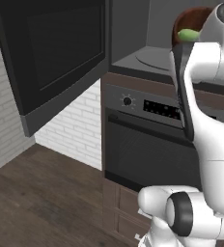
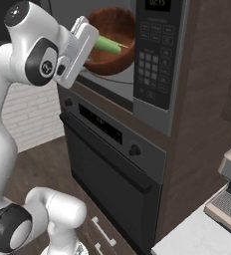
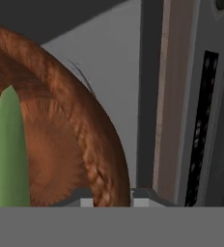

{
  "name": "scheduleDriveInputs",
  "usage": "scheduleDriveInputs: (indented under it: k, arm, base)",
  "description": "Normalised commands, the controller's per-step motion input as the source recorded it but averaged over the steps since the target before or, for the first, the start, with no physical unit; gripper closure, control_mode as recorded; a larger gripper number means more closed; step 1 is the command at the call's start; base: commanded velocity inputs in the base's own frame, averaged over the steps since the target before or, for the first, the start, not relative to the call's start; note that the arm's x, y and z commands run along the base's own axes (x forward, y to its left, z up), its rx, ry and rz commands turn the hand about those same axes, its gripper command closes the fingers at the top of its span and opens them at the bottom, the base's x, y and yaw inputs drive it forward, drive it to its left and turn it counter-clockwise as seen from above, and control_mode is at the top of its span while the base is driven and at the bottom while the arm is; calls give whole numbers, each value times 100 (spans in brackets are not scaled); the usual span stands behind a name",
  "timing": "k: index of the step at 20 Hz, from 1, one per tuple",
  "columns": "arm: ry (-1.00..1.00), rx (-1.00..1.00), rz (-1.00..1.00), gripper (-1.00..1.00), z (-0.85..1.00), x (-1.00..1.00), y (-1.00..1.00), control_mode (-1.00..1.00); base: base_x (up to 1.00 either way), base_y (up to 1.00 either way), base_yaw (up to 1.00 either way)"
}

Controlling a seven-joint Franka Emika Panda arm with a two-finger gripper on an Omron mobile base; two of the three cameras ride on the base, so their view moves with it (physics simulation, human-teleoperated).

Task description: Pick the corn from the sink and place it in the bowl. Then pick the bowl and place it in the microwave. Then close the microwave door and press the start button.

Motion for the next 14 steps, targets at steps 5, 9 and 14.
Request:
scheduleDriveInputs:
  k: [5, 9, 14]
  arm:
    - [8, -1, 0, 100, -15, 51, 0, -100]
    - [10, 0, 0, 100, -26, 41, 0, -100]
    - [7, 0, 0, 100, -17, 28, 0, -100]
  base:
    - [0, 0, 0]
    - [0, 0, 0]
    - [0, 0, 0]
